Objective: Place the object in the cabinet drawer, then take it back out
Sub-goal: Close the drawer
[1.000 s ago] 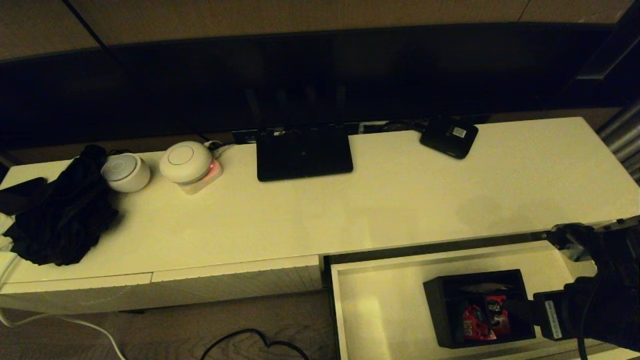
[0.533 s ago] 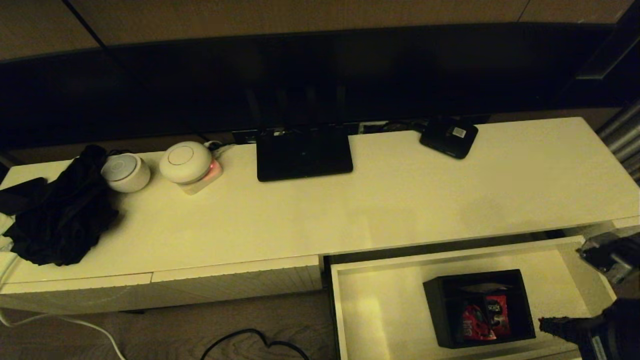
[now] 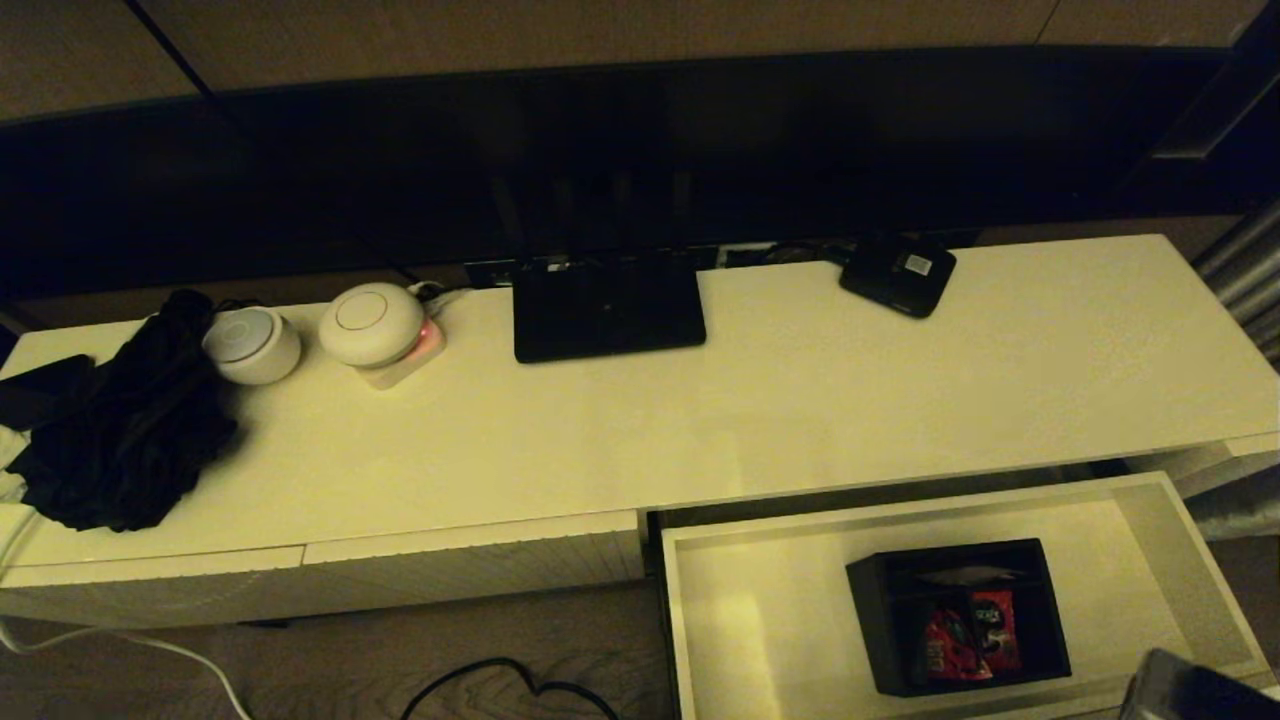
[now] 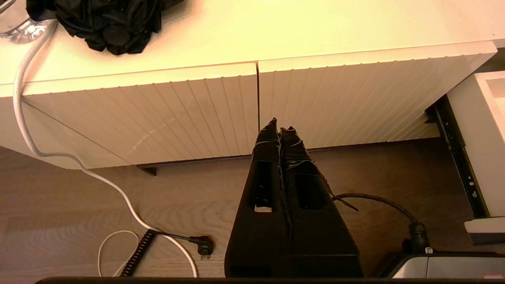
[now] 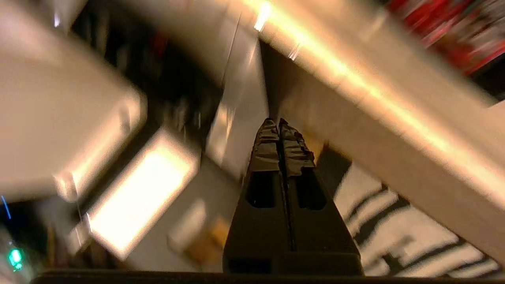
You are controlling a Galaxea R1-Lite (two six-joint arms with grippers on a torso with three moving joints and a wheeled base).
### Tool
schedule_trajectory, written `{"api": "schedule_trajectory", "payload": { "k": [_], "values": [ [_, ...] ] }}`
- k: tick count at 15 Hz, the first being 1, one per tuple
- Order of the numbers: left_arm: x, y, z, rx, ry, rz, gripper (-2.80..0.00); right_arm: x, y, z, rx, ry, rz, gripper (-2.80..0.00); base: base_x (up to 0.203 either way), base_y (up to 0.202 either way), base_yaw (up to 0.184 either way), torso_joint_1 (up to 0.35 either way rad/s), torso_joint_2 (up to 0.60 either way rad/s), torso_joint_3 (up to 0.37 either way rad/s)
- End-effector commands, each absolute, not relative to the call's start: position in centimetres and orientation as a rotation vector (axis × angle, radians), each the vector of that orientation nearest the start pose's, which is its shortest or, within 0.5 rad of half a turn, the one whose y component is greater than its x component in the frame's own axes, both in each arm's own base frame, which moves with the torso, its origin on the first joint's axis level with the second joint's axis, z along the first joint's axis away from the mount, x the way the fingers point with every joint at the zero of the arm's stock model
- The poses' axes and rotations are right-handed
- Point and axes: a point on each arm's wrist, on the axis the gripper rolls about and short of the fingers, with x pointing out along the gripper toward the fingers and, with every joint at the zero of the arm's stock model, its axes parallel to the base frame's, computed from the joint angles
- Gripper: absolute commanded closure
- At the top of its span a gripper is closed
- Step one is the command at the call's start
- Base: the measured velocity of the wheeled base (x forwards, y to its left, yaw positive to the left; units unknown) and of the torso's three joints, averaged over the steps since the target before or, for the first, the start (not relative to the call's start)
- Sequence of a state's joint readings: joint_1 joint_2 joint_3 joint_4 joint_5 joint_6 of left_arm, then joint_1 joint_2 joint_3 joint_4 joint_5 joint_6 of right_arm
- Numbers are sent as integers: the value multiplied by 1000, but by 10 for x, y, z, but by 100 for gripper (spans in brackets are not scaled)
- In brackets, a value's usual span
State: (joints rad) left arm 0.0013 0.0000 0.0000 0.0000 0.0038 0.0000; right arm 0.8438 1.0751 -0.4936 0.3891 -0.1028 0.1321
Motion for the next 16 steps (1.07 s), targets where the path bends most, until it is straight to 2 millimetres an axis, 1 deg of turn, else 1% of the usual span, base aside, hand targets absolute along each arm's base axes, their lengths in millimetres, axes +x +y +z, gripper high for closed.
{"api": "schedule_trajectory", "payload": {
  "k": [1, 4, 5, 7, 10, 16],
  "values": [
    [-23, 0, 75, 0, 3, 6, 0, 57, 70, 129, -417, 975, 665, 0, 0, 0, 0, 0, 0, 0],
    [-23, 0, 75, 0, 3, 5, 0, 56, 68, 113, -522, 1029, 685, 0, 0, 0, 0, 0, 0, 0],
    [-23, 0, 75, 0, 3, 6, 0, 56, 69, 110, -540, 1036, 691, 0, 0, 0, 0, 0, 0, 0],
    [-23, 0, 75, 0, 3, 6, 0, 59, 72, 105, -553, 1051, 689, 0, 0, 0, 0, 0, 0, 0],
    [-23, 0, 75, 0, 3, 5, 0, 65, 78, 91, -563, 1054, 668, 0, 0, 0, 0, 0, 0, 0],
    [-23, 0, 75, 0, 3, 6, 0, 82, 96, 64, -599, 1029, 601, 0, 0, 0, 0, 0, 0, 0]
  ]
}}
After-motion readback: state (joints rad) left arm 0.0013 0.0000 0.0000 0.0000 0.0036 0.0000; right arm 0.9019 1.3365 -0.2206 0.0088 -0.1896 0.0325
